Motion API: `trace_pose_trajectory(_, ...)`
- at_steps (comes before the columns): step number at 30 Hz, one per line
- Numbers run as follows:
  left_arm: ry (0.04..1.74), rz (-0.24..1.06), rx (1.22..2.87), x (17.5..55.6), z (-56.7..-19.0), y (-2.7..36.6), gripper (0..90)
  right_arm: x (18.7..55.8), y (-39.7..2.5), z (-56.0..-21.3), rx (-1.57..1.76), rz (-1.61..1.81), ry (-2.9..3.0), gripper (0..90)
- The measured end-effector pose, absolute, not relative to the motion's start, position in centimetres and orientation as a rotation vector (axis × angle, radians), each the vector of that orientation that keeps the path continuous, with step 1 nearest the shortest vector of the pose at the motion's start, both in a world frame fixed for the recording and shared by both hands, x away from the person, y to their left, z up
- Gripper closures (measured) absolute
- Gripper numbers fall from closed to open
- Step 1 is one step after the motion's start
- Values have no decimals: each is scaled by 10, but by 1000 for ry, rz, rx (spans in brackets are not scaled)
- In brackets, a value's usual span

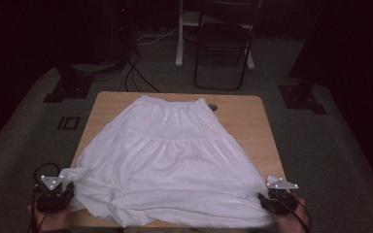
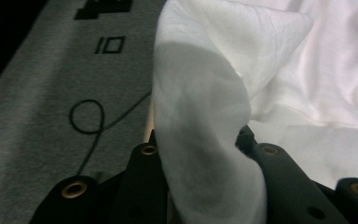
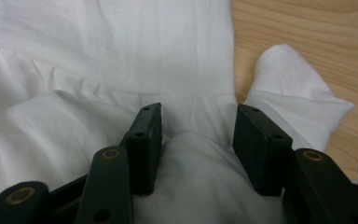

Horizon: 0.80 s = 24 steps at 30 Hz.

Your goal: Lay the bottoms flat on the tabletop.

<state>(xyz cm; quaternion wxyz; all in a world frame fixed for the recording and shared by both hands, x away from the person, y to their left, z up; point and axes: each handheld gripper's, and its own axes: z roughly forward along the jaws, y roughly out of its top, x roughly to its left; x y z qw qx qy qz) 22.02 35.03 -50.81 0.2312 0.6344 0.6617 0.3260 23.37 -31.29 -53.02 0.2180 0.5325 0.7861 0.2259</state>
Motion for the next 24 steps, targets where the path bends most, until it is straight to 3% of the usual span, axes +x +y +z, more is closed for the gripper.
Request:
trace_pose_trajectory(4,1837,938,1706,215,-501,356,747,230,-317,-530,1492,632,2165,520)
trace_pose_trajectory(9,1803,1011,1653,212,-485,351,647,230,-317,-528,1498,632,2163,524)
trace_pose_trajectory(24,1650,1041,1677,216,-456,322,580,238,-303,-514,1407,743,2112,513)
